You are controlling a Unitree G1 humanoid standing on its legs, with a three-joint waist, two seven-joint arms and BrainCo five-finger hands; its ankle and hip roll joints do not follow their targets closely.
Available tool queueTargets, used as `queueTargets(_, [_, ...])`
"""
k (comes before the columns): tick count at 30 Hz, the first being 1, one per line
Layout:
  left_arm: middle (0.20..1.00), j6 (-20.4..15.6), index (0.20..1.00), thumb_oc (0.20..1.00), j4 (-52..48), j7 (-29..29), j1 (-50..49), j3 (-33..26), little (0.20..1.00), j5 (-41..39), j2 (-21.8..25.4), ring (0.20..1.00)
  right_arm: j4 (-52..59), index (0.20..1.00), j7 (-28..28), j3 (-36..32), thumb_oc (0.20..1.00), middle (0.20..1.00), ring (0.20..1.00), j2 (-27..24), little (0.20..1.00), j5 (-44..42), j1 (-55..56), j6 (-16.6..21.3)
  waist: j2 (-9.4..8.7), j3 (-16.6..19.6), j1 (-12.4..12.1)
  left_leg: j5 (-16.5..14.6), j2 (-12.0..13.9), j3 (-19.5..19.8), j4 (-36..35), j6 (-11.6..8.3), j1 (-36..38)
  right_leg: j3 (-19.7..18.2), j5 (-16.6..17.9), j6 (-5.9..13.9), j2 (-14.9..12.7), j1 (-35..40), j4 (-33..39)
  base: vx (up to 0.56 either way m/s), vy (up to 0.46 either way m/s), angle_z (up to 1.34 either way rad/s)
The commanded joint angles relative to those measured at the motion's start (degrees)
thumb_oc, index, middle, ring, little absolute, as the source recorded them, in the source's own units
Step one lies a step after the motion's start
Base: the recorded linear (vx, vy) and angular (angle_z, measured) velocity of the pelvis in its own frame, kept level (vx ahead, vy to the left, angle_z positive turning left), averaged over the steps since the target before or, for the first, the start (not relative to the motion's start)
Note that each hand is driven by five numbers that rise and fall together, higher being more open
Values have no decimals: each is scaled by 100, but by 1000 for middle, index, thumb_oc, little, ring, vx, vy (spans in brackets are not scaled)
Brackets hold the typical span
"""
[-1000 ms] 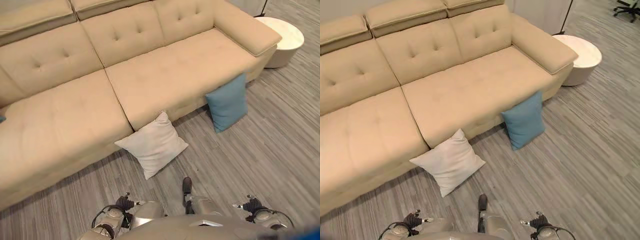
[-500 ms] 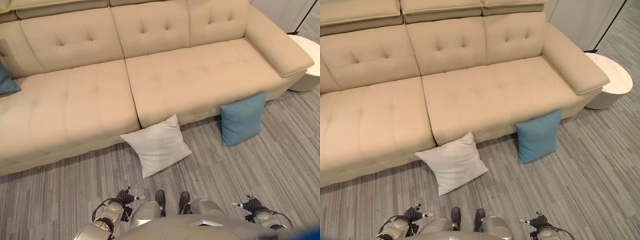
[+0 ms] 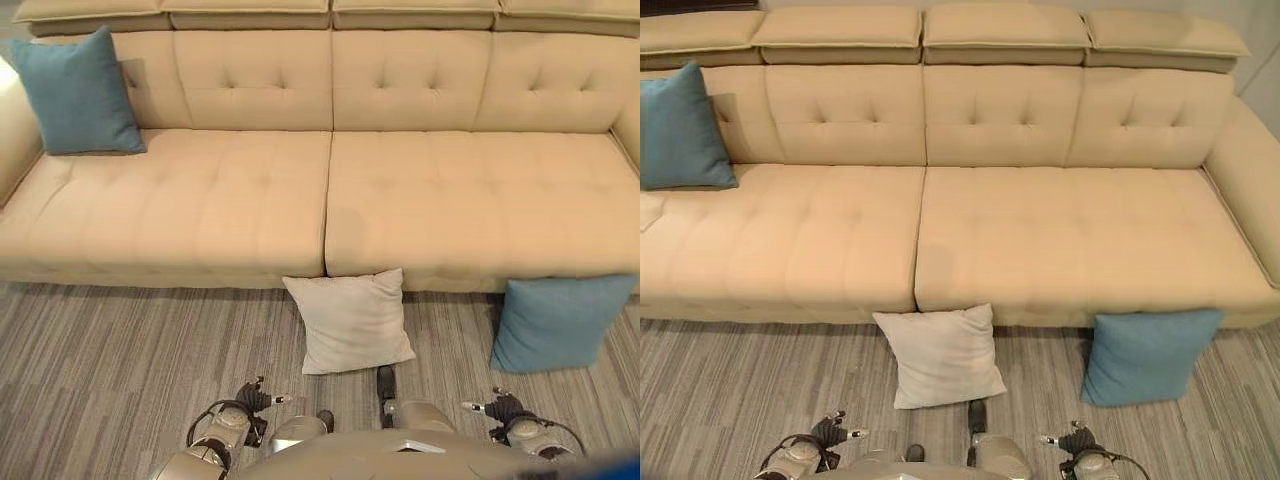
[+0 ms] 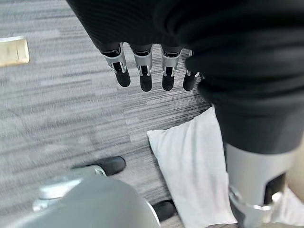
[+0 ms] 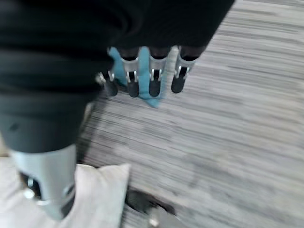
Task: Pick up all the scattered cushions and arrange them neatly on the sofa.
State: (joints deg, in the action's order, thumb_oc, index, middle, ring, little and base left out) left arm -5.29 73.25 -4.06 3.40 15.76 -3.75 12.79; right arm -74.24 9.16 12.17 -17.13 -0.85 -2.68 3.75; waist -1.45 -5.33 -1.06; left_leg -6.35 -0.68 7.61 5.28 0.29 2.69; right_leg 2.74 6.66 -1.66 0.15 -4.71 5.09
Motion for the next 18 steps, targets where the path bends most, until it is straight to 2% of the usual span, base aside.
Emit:
queueTargets(1, [1000,-55,1000,1000,57,13,209,-2,1000,84,103,1000,-62,1000,65,43,1000,1000,1000,-202,1000,-24,142,80,-223,-56,270,4,-155,25,117,-239,-757,165,-963,517,-415,-37,-834,-43,-245,67])
queueTargets(4, [1000,-55,1000,1000,-16,21,293,85,1000,54,69,1000,-80,1000,73,7,1000,1000,1000,-219,1000,-70,172,74,-229,-139,369,-25,-112,-153,467,-305,-995,355,-1063,424,-416,46,-833,-57,-105,89])
queueTargets(5, [1000,-60,1000,1000,-71,10,353,145,1000,55,33,1000,-77,1000,79,-39,1000,1000,1000,-231,1000,-125,204,68,-233,-195,477,21,14,-716,706,-321,-1239,511,-1108,393,-501,90,-829,-106,-33,67])
queueTargets(7, [1000,-48,1000,1000,-112,28,359,180,1000,93,2,1000,-107,1000,65,-85,1000,1000,1000,-267,1000,-130,252,21,-171,-200,555,55,308,-1343,621,-253,-1259,676,-1116,401,-538,95,-846,-14,41,129])
queueTargets(9, [1000,-27,1000,1000,-53,18,281,124,1000,117,29,1000,-152,1000,55,-64,1000,1000,1000,-235,1000,-105,237,6,-193,-180,518,51,280,-1311,497,-222,-1197,680,-1075,452,-555,164,-772,112,89,51])
queueTargets(13, [1000,11,1000,1000,64,1,175,4,1000,191,110,1000,-126,1000,36,-16,1000,1000,1000,-195,1000,-57,236,11,-233,-83,450,37,234,-1361,283,-166,-1056,624,-1061,494,-581,197,-722,116,78,-41])
queueTargets(18, [1000,8,1000,1000,75,-33,139,-144,1000,154,253,1000,-35,1000,39,71,1000,1000,1000,-159,1000,-25,155,12,-275,-84,323,-131,141,-1400,328,-54,-1025,498,-1077,556,-642,144,-789,94,82,-15])
